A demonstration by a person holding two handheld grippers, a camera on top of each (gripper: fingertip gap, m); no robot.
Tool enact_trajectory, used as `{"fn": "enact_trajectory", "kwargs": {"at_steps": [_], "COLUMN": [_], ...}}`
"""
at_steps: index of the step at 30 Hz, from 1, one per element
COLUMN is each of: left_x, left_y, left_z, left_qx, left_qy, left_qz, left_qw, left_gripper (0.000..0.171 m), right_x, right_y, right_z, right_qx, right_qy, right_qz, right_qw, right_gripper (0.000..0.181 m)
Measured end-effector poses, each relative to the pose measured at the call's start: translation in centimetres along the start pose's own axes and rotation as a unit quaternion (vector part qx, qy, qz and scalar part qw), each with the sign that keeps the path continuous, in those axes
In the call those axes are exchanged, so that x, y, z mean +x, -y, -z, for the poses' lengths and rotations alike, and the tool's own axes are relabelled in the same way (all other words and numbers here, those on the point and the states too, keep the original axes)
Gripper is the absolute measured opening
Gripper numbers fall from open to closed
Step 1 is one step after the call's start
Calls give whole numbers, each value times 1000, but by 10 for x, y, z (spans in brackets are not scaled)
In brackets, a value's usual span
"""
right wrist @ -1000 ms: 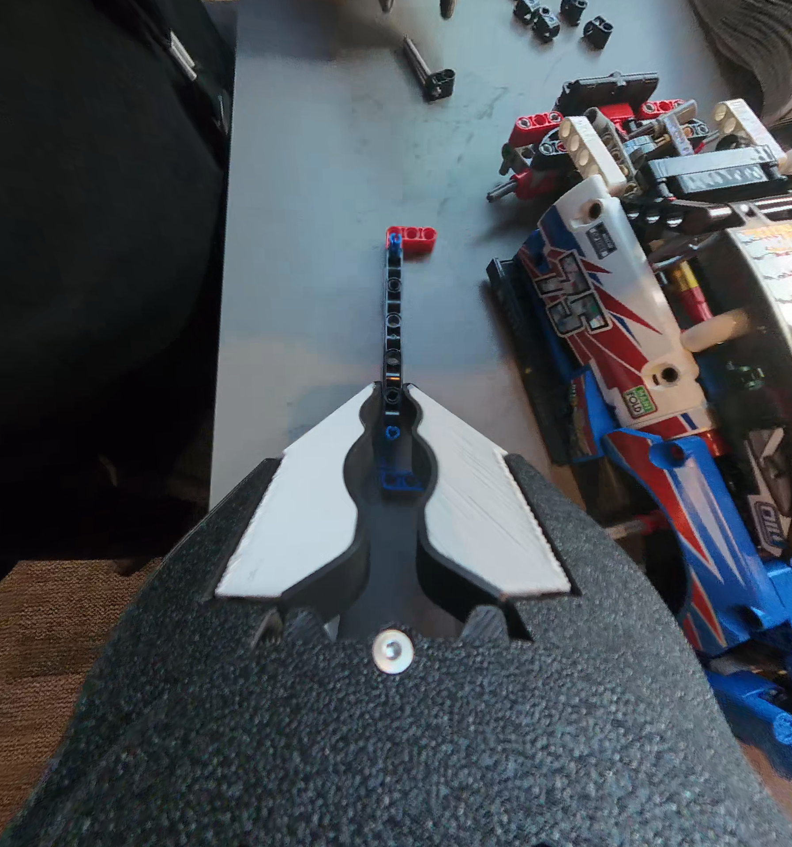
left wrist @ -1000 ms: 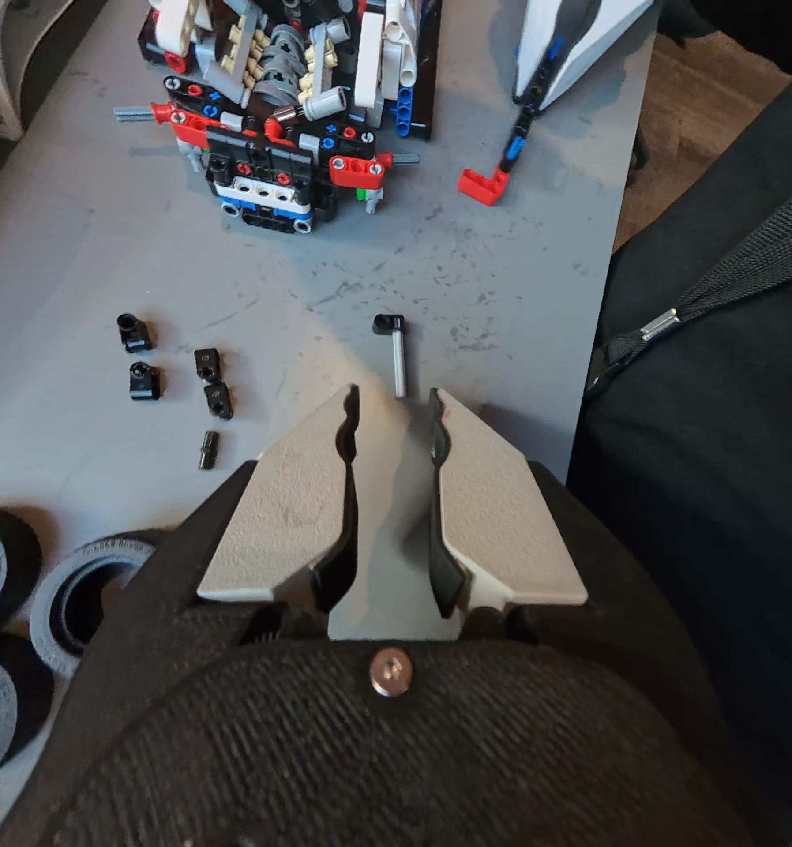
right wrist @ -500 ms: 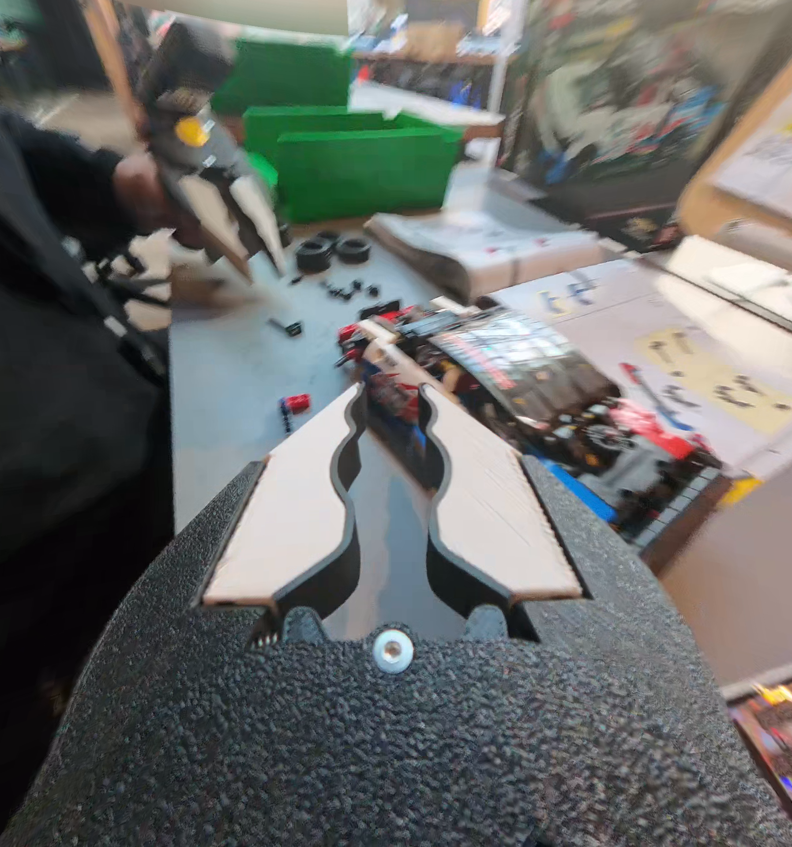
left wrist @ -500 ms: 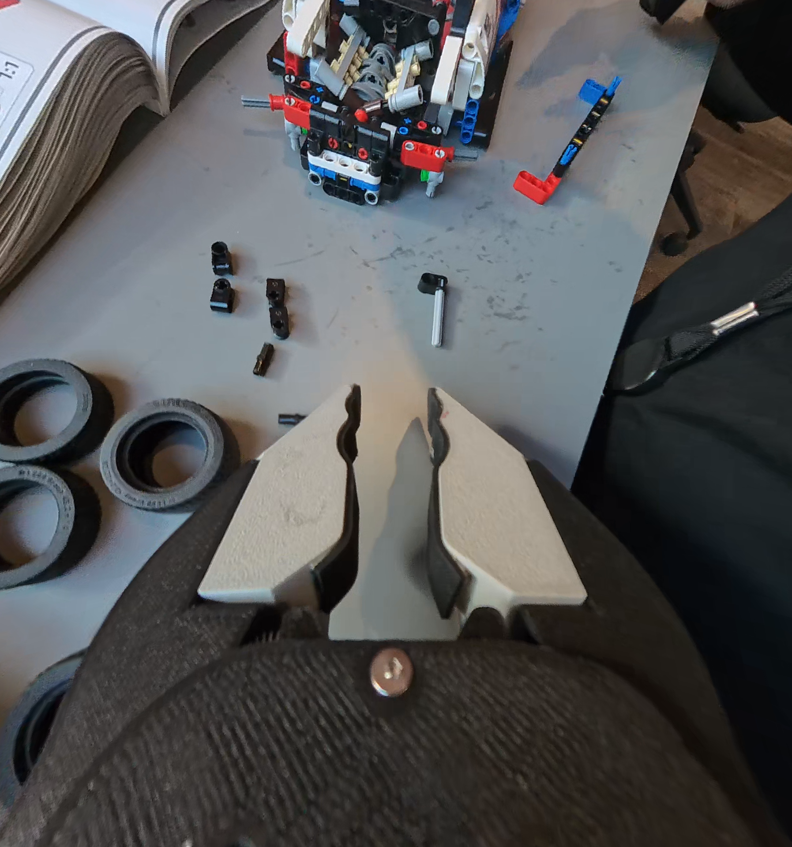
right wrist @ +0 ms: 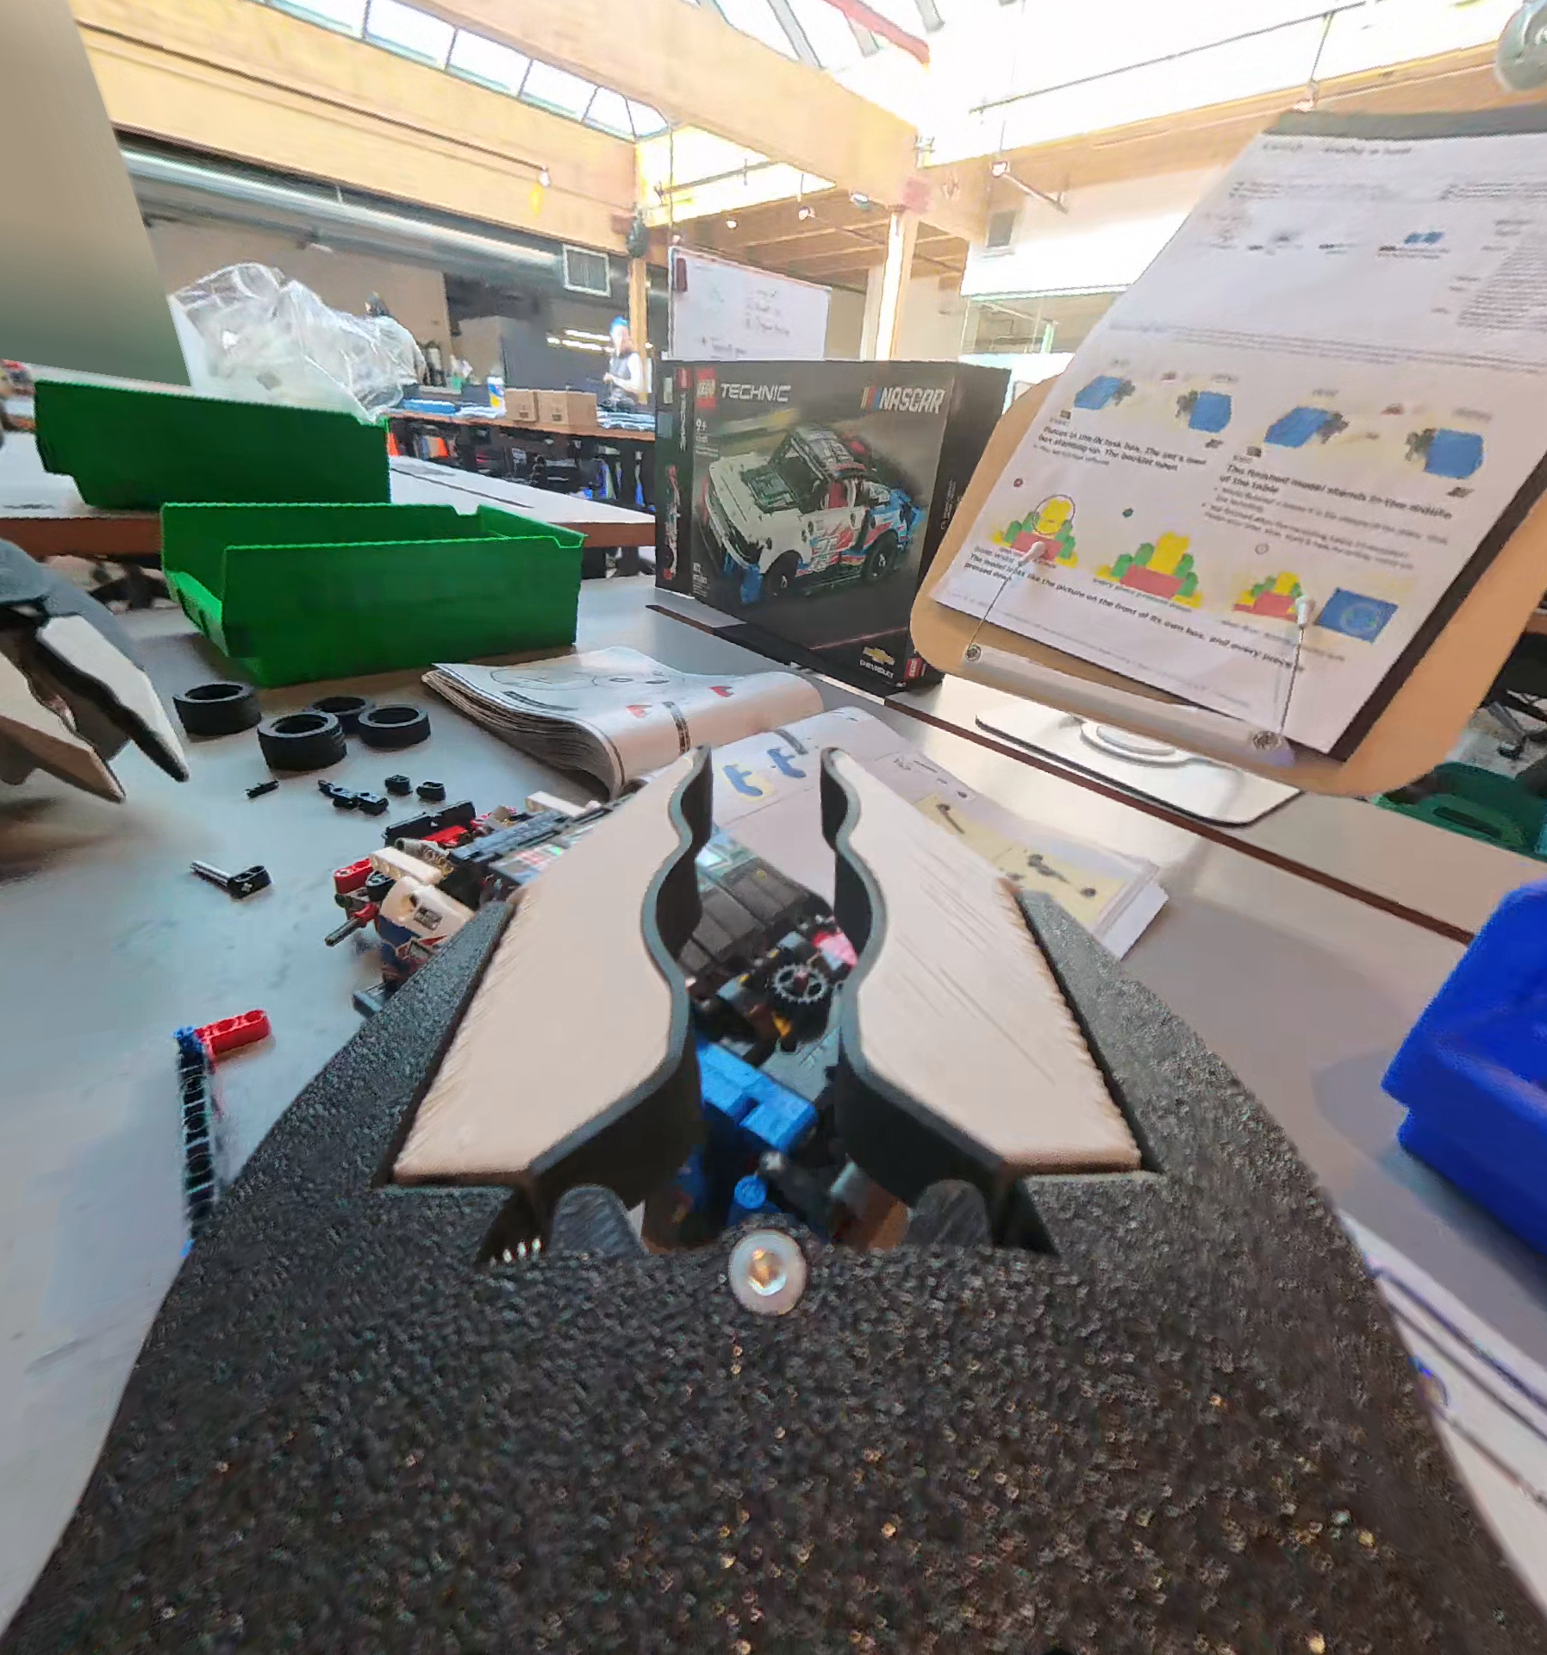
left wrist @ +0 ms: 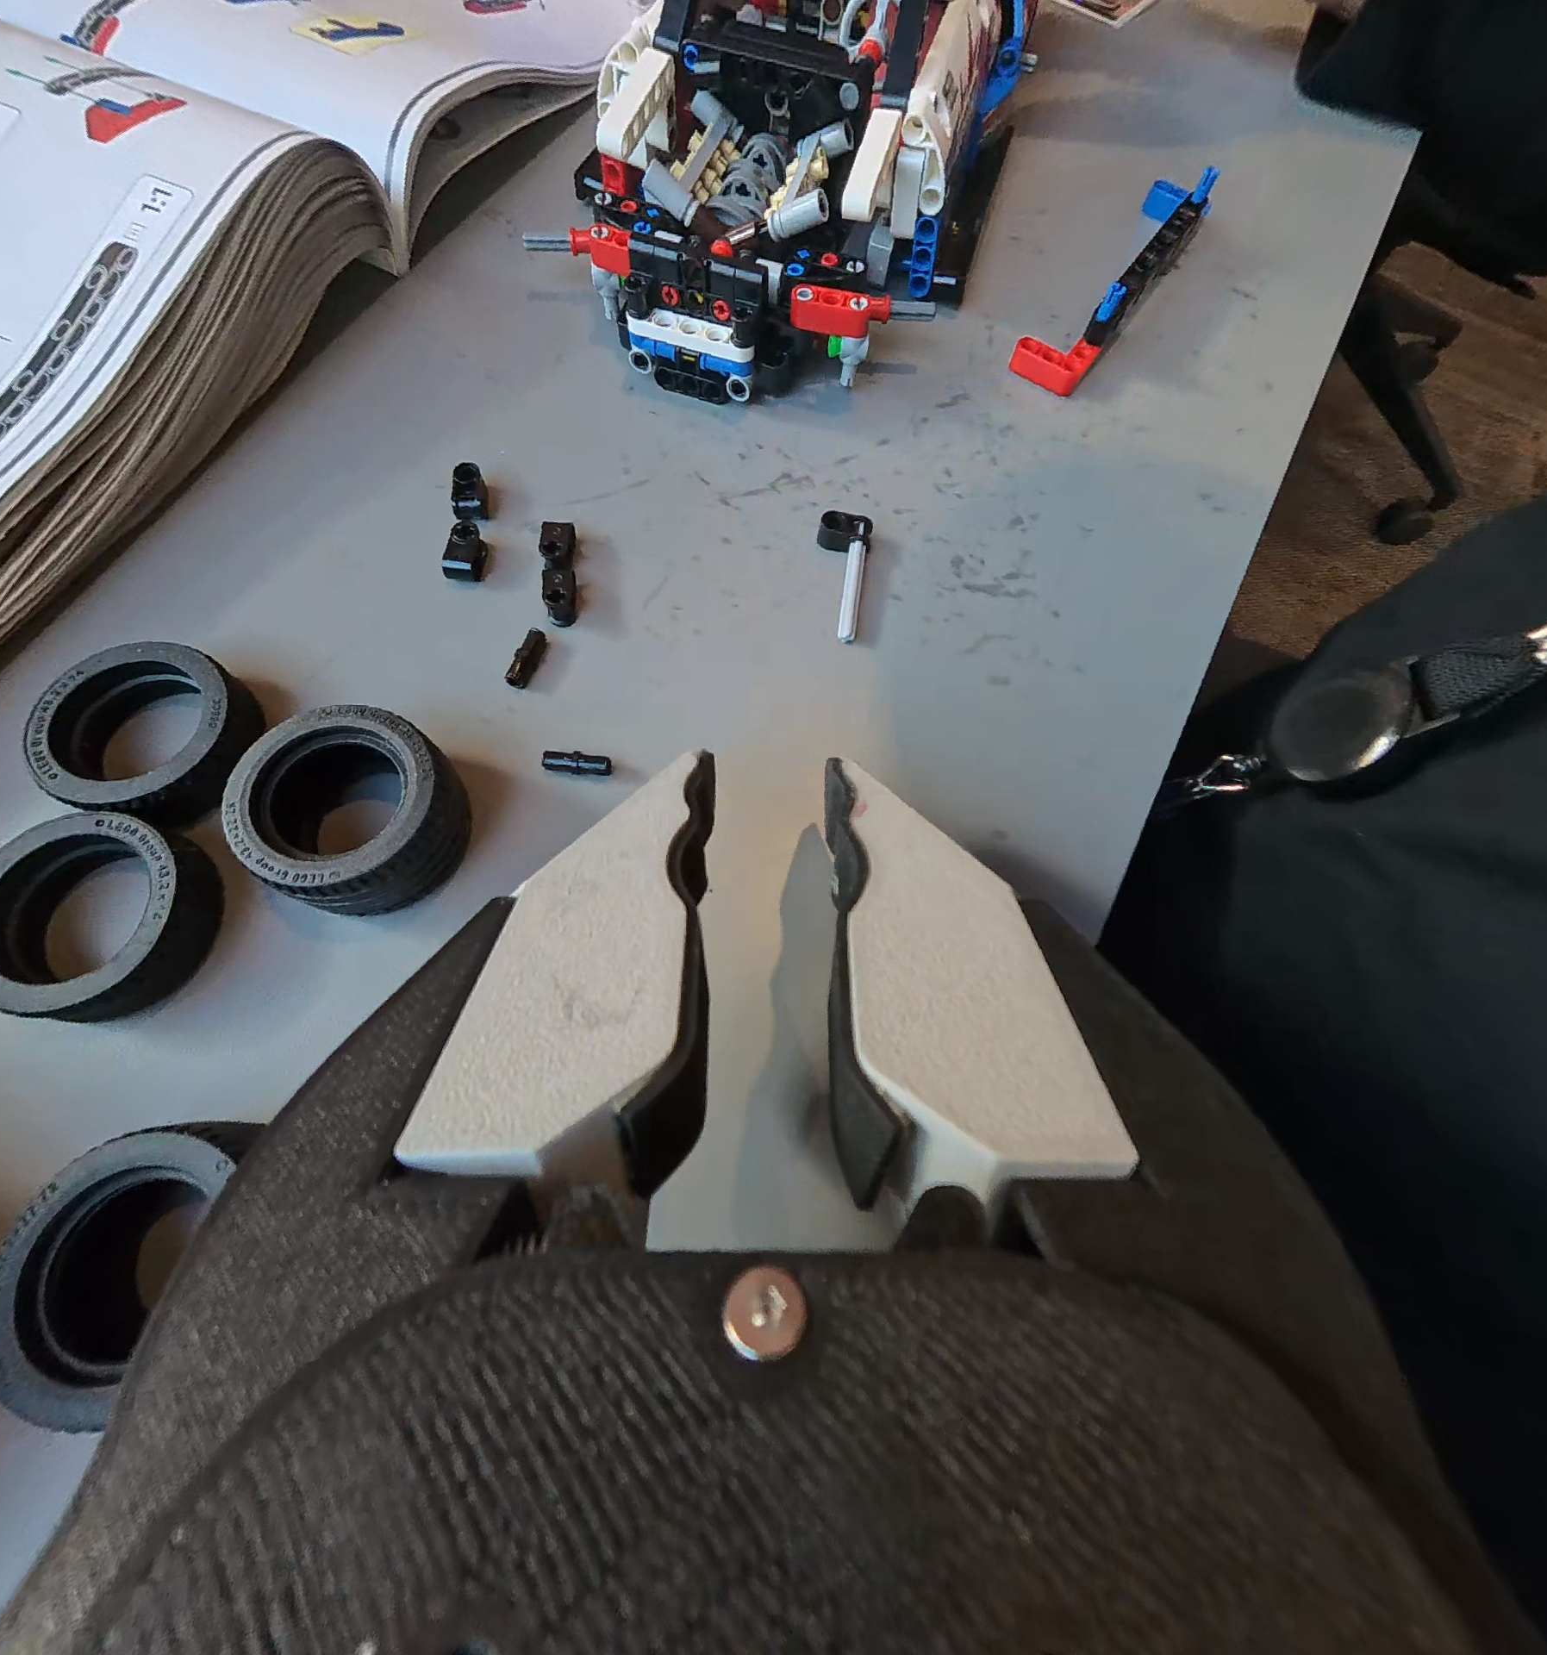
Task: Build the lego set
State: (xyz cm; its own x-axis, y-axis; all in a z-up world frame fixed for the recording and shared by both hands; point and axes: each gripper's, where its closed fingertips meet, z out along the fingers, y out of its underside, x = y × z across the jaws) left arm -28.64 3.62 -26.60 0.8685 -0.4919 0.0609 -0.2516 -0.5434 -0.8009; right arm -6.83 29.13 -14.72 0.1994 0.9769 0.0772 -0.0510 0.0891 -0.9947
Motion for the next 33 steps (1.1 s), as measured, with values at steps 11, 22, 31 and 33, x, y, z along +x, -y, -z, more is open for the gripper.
{"fn": "enact_trajectory", "kwargs": {"at_steps": [11,22,31,33], "left_x": [-34,-52,-40,-39], "left_y": [1,2,10,13], "left_z": [-4,-8,-16,-14], "left_qx": [-5,-9,-8,3], "left_qy": [82,107,108,104], "left_qz": [44,80,-4,-3], "left_qw": [996,991,994,995], "left_gripper": [23,15,26,26], "right_x": [48,72,69,71], "right_y": [18,-5,-6,-9], "right_z": [-51,-43,-49,-50], "right_qx": [27,25,12,6], "right_qy": [75,52,40,34], "right_qz": [-1,-44,-19,-17], "right_qw": [997,997,999,999], "right_gripper": [26,32,33,33]}}
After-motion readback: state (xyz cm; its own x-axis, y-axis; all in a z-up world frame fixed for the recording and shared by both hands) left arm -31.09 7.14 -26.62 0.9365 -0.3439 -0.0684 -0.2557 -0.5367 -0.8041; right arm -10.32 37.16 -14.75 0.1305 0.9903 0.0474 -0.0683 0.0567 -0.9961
